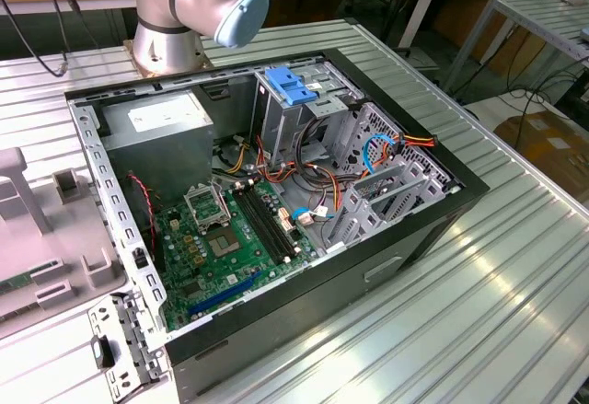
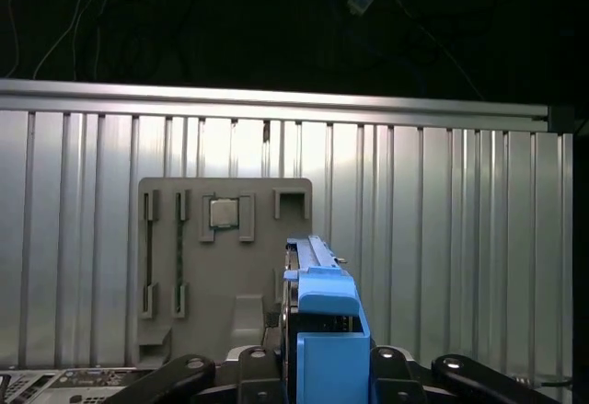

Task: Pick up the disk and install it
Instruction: 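Pick up the disk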

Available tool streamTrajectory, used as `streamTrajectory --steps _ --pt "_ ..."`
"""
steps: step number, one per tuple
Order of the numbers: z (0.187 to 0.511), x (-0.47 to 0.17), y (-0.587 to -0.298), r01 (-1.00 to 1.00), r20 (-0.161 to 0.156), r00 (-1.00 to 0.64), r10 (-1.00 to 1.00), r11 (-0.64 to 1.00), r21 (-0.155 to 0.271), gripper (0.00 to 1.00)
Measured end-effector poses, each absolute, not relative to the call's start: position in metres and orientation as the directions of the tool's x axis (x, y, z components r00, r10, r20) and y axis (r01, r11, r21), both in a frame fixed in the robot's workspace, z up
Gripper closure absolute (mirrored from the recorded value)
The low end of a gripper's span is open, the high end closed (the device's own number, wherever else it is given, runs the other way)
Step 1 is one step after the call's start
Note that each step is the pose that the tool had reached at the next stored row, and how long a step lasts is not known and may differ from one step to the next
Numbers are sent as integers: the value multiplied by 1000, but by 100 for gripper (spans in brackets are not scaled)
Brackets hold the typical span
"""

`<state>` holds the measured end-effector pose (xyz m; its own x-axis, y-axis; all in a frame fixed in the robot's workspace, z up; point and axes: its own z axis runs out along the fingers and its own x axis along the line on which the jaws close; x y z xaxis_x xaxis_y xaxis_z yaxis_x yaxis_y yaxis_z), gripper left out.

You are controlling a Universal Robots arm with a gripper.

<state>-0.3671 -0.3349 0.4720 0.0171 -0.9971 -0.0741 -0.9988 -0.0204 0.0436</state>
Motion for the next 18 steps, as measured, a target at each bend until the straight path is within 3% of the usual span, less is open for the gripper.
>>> streamTrajectory --steps 18 --pt "472 -354 -344 -999 -74 17 -997 -20 44 64"
